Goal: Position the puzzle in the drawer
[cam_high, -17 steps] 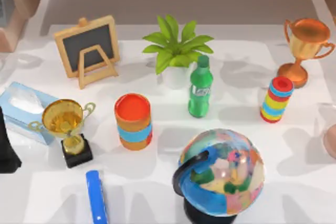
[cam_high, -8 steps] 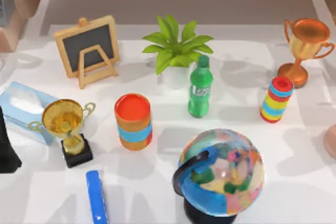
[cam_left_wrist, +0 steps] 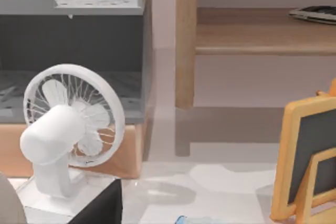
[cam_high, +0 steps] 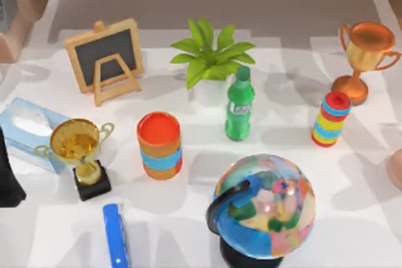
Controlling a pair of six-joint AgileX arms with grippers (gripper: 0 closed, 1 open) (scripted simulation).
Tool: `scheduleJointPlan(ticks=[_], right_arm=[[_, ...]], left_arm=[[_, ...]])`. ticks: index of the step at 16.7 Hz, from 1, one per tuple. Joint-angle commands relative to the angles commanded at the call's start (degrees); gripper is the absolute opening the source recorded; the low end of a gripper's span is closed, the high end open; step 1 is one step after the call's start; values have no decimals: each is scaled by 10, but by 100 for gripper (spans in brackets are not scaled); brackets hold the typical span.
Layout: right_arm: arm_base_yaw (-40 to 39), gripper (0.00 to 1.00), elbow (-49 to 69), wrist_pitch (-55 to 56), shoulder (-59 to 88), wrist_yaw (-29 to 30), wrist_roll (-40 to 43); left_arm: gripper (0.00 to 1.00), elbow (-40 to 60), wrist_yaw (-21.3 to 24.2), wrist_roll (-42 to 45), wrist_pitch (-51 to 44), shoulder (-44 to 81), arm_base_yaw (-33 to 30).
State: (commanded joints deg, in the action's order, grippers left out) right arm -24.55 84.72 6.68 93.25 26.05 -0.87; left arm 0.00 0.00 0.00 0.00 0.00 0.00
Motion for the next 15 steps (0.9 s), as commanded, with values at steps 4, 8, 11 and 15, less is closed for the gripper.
scheduleJointPlan(ticks=[4,8,11,15], right_arm=[[-36,100,100,11,100,38,-1],[-43,100,117,13,116,45,-2],[-40,100,116,12,116,43,-2],[-28,100,137,15,137,30,0]], left_arm=[[100,0,0,0,0,0,0],[100,0,0,0,0,0,0],[100,0,0,0,0,0,0],[100,0,0,0,0,0,0]])
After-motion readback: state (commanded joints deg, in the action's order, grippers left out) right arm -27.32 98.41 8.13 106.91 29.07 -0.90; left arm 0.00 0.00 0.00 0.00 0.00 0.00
